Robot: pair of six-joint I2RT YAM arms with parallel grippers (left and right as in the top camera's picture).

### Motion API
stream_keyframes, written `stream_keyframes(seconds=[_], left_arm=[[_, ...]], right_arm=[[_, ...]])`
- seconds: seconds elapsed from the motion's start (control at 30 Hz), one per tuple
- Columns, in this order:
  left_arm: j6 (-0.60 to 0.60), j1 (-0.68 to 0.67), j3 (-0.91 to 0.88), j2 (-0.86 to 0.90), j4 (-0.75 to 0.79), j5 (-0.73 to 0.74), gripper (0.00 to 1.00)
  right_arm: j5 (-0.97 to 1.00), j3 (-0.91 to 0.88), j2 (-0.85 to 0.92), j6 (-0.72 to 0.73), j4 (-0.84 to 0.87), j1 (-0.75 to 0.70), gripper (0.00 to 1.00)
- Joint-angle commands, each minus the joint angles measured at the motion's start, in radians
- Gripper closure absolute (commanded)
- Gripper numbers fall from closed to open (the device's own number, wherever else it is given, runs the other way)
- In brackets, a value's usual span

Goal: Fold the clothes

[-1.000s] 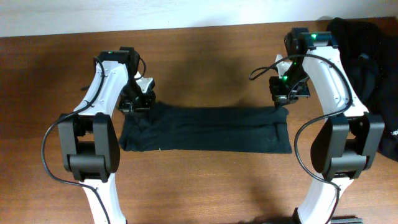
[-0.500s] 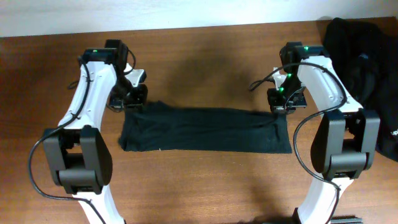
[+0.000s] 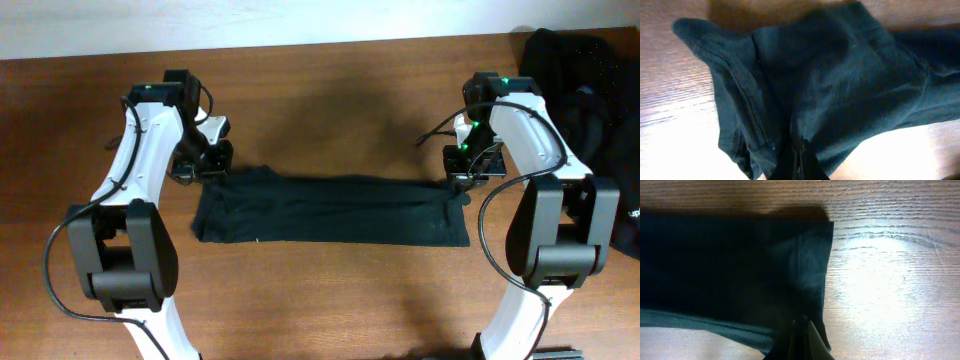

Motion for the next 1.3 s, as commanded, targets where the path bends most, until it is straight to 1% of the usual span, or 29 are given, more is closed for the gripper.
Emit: stream_keyframes(seconds=[0.0,0.23,0.27,0.3,0.33,0.37,0.47,0.53,0.57,0.6,0.67,0.77,0.9,1.17,1.27], left_arm=[[-0.007,0.003,-0.047,-0.021,0.016,-0.015,0.98],[-0.006,0.005,-0.106,-0.021,0.047,-0.015,0.98],[-0.007,0.005,-0.106,-0.021,0.047,-0.015,0.98],[-0.007,0.005,-0.106,-0.021,0.048,-0.015,0.98],[-0.007,0.005,-0.106,-0.021,0.048,-0.016,0.98],[-0.006,0.005,-0.106,-0.021,0.047,-0.015,0.98],[-0.006,0.005,-0.106,-0.021,0.044,-0.029,0.98],[-0.006,0.005,-0.106,-0.021,0.040,-0.042,0.94],[-0.006,0.005,-0.106,-0.021,0.037,-0.042,0.92],[-0.006,0.005,-0.107,-0.021,0.037,-0.041,0.85],[-0.006,0.005,-0.107,-0.021,0.037,-0.041,0.74],[-0.006,0.006,-0.107,-0.021,0.047,-0.040,0.73],[-0.006,0.015,-0.088,-0.021,0.053,-0.017,0.73],[-0.007,0.015,0.008,-0.021,0.057,0.037,0.73],[-0.007,0.015,0.017,-0.021,0.080,0.057,0.73]], right_arm=[[0.019,-0.006,-0.025,0.011,0.004,0.002,0.96],[0.011,-0.012,-0.025,0.011,0.003,0.002,0.96],[0.006,-0.018,-0.025,0.011,0.003,0.002,0.91],[0.001,-0.028,-0.025,0.012,0.004,0.002,0.57],[-0.002,-0.042,-0.025,0.012,0.007,0.002,0.43],[-0.004,-0.054,-0.025,0.012,0.010,0.002,0.41],[-0.007,-0.100,-0.025,0.012,0.034,0.002,0.39],[-0.016,-0.113,-0.025,0.013,0.048,0.002,0.36],[-0.021,-0.113,-0.025,0.013,0.049,0.002,0.33],[-0.023,-0.113,-0.025,0.012,0.051,0.002,0.31],[-0.027,-0.109,-0.027,0.011,0.058,0.002,0.30],[-0.042,-0.090,-0.028,0.010,0.060,0.002,0.29],[-0.117,-0.060,-0.029,-0.019,0.062,0.002,0.30],[-0.169,-0.049,-0.029,-0.019,0.105,0.002,0.36],[-0.192,-0.050,-0.028,-0.019,0.126,0.006,0.38]])
